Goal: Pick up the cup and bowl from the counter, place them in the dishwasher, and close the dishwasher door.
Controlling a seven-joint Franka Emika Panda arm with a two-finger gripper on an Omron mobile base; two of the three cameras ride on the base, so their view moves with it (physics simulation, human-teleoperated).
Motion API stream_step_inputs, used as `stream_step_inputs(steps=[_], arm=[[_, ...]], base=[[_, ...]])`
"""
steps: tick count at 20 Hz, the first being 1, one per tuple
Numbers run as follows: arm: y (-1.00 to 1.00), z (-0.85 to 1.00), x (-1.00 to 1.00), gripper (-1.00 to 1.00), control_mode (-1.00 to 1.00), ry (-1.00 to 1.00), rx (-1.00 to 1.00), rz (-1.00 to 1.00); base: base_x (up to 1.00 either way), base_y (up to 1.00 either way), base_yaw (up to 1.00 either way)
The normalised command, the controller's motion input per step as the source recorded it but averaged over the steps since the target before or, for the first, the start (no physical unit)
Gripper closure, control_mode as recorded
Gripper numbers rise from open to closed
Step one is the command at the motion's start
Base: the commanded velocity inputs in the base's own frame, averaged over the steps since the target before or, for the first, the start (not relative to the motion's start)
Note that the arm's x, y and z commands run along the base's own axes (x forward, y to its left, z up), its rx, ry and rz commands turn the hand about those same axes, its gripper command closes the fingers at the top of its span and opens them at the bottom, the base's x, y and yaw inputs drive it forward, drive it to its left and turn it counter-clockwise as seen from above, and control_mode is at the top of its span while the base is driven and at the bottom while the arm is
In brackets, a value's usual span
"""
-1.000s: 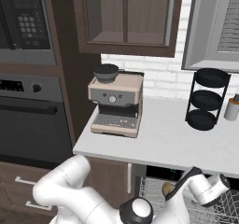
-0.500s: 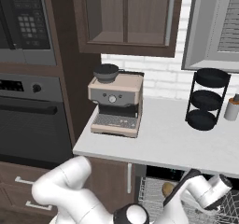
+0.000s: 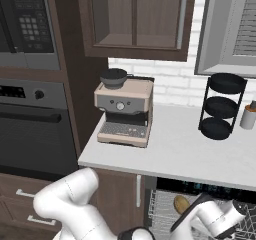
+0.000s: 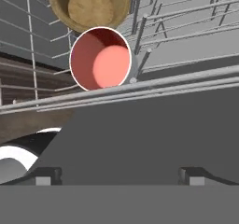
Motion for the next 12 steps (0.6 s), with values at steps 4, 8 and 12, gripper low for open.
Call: stream_step_inputs(steps=[4, 8, 12], arm=[[0.0, -0.79, 0.3, -1.0, -1.0, -0.01, 0.0, 0.0], [0.0, -0.7, 0.32, -1.0, -1.0, -0.04, 0.0, 0.0], [0.2, -0.32, 0.87, -1.0, -1.0, -0.09, 0.0, -0.07]], base=[[0.0, 0.0, 0.0], [0.0, 0.0, 0.0], [0.0, 0.0, 0.0]])
